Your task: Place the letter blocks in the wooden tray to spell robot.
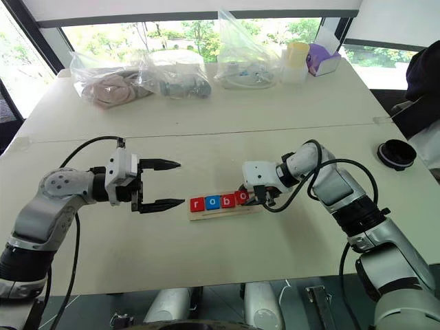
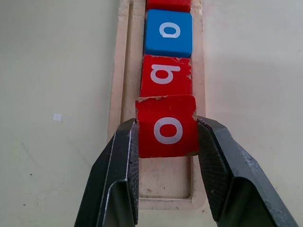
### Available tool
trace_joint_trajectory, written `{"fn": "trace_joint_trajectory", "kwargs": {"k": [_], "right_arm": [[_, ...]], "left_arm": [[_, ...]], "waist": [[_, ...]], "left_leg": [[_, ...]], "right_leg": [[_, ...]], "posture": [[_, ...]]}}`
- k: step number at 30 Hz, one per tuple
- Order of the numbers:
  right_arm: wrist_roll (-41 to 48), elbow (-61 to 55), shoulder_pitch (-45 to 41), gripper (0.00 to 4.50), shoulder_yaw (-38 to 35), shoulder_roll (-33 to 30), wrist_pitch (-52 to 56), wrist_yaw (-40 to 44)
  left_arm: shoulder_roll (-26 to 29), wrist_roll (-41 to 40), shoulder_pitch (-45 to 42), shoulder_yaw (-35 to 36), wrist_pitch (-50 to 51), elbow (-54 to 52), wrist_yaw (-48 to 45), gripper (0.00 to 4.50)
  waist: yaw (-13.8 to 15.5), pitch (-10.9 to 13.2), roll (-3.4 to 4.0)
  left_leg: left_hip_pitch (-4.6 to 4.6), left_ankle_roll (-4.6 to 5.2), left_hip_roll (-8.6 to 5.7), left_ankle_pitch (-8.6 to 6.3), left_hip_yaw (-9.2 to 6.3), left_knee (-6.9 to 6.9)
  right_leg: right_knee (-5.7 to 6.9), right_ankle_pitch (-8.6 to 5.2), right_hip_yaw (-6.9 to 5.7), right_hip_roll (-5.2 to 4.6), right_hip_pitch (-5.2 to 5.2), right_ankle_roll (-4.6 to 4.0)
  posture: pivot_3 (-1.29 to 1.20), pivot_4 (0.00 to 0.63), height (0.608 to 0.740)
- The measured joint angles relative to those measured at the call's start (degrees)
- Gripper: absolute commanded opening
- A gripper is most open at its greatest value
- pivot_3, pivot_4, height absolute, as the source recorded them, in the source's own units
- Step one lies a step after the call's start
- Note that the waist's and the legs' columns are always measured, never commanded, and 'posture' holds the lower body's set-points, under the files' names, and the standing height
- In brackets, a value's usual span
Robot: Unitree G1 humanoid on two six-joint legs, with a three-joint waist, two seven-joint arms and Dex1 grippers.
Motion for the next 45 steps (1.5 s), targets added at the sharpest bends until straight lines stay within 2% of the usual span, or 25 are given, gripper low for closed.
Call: {"fn": "trace_joint_trajectory", "kwargs": {"k": [22, 24, 25, 26, 29, 45], "right_arm": [[-1.3, 1.1, 0.0, 1.14, 0.0, 1.0, 0.9, 0.4], [-1.3, 1.1, 0.0, 2.2, 0.0, 1.3, 1.0, 0.4], [-1.3, 1.1, 0.0, 2.58, 0.0, 1.5, 1.2, 0.4], [-1.3, 1.1, 0.0, 3.26, 0.0, 1.5, 1.3, 0.4], [-1.3, 1.1, 0.0, 4.46, 0.0, 1.5, 1.4, 0.3], [-1.2, 2.3, -0.8, 4.46, -2.5, 3.7, 2.2, -3.3]], "left_arm": [[-0.1, 0.0, 0.1, 0.0, 0.1, -0.4, 0.5, 4.5], [-0.1, 0.0, 0.1, 0.0, 0.1, -0.4, 0.5, 4.5], [-0.1, 0.0, 0.1, 0.0, 0.1, -0.4, 0.5, 4.5], [-0.1, 0.0, 0.1, 0.0, 0.1, -0.3, 0.6, 4.5], [-0.1, 0.0, 0.1, 0.0, 0.1, -0.3, 0.6, 4.5], [-0.6, 0.0, 0.1, 0.0, 0.0, -0.3, 0.6, 4.5]], "waist": [[0.0, 0.0, 0.0], [-0.1, 0.0, 0.0], [-0.1, 0.0, 0.0], [0.0, 0.0, 0.0], [0.0, 0.0, 0.0], [0.0, 0.0, 0.0]], "left_leg": [[0.01, 0.0, 0.0, 0.0, 0.0, 0.01], [0.01, 0.0, 0.0, 0.0, 0.0, 0.01], [0.01, 0.0, 0.01, 0.0, 0.0, 0.01], [0.01, 0.0, 0.01, 0.0, 0.0, 0.01], [0.01, 0.0, 0.0, 0.0, 0.0, 0.01], [0.01, -0.01, 0.0, 0.0, 0.01, 0.02]], "right_leg": [[0.04, 0.01, 0.0, 0.02, -0.01, -0.01], [0.05, 0.01, 0.0, 0.02, -0.01, -0.01], [0.05, 0.01, 0.0, 0.02, -0.01, -0.01], [0.05, 0.01, 0.0, 0.02, -0.01, -0.01], [0.05, 0.01, 0.0, 0.02, -0.01, -0.01], [0.05, 0.02, 0.0, 0.03, -0.01, -0.01]], "posture": [[0.0, 0.15, 0.74], [0.0, 0.15, 0.74], [0.0, 0.15, 0.74], [0.0, 0.15, 0.74], [0.0, 0.15, 0.74], [0.0, 0.15, 0.74]]}}
